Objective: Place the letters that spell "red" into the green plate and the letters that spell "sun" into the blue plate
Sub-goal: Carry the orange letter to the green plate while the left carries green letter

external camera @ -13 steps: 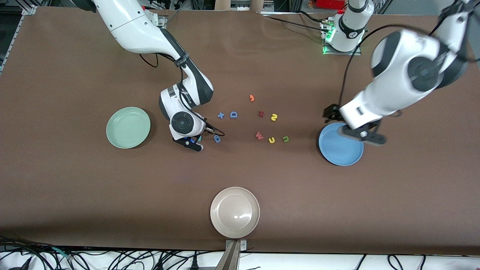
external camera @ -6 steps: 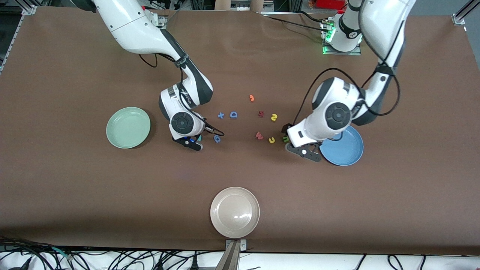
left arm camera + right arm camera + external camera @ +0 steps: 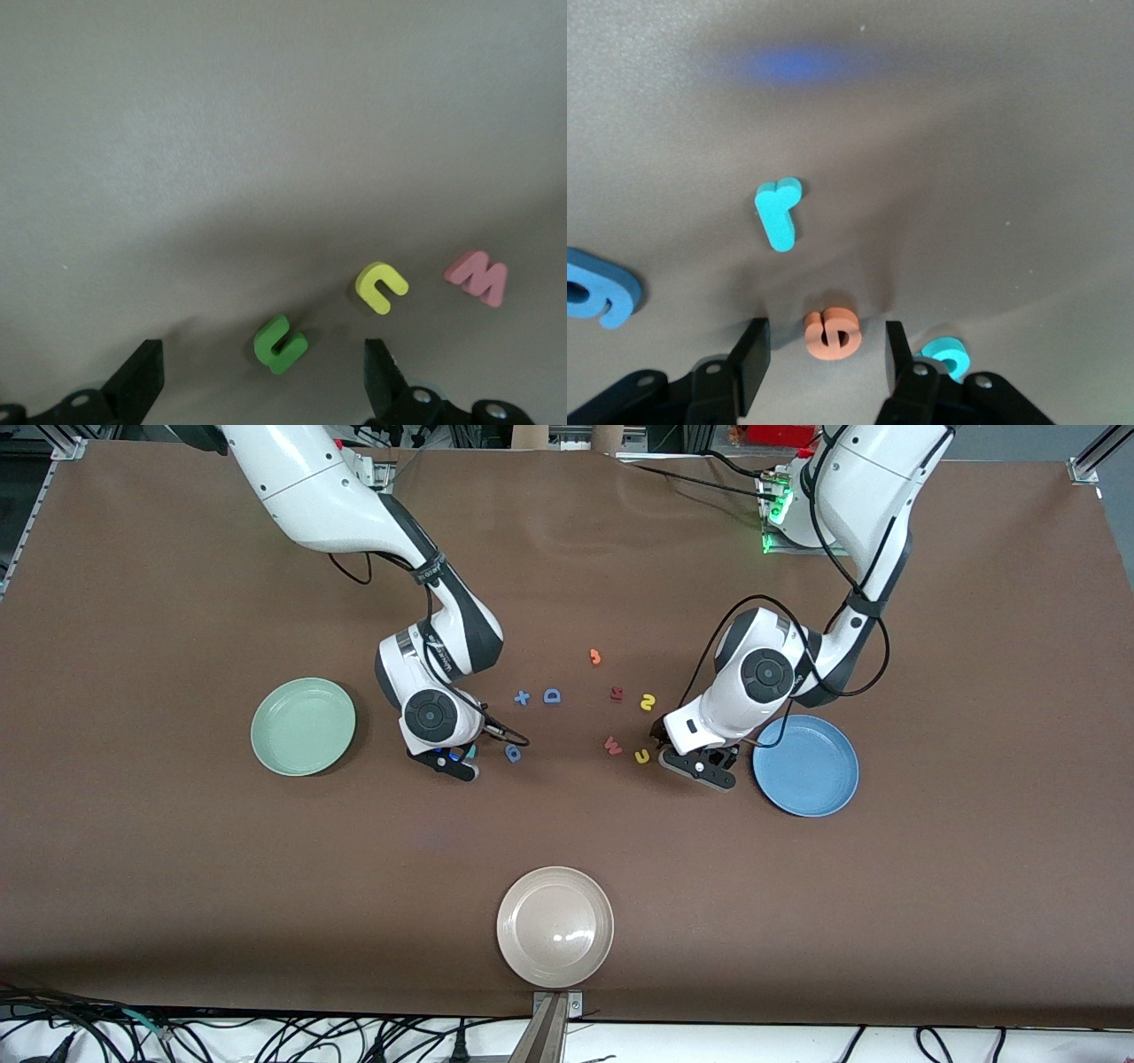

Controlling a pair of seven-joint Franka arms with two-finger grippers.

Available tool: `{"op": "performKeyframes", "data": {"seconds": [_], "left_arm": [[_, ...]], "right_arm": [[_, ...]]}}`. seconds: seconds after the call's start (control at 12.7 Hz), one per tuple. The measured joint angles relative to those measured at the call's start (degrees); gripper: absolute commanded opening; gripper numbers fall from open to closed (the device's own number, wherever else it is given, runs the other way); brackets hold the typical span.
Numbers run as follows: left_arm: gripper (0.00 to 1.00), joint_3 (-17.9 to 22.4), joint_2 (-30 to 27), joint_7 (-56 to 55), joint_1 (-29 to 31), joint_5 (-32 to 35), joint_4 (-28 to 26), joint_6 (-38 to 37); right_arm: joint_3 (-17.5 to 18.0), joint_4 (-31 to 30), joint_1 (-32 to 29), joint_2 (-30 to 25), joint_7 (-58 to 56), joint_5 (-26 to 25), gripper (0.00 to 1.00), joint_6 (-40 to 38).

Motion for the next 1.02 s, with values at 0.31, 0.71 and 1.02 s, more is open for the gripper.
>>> {"op": "performKeyframes", "data": {"seconds": [0.31, 0.71, 1.02], "left_arm": [[0.87, -0.01, 1.30, 0.22, -0.91, 1.74, -0.51, 0.99], [0.33, 0.38, 2.50, 0.27, -1.07, 3.65, -0.72, 2.32], [0.27, -0.04, 2.16, 0.27, -1.18, 3.91, -0.69, 2.25]], "right_arm": [[0.01, -0.03, -0.01, 0.00, 0.00, 0.30, 0.31, 0.03], [-0.03, -0.25, -0.08, -0.27, -0.01, 0.49, 0.19, -0.12], [-0.96, 0.67, -1.33, -1.75, -1.69, 0.45, 0.19, -2.64]]}}
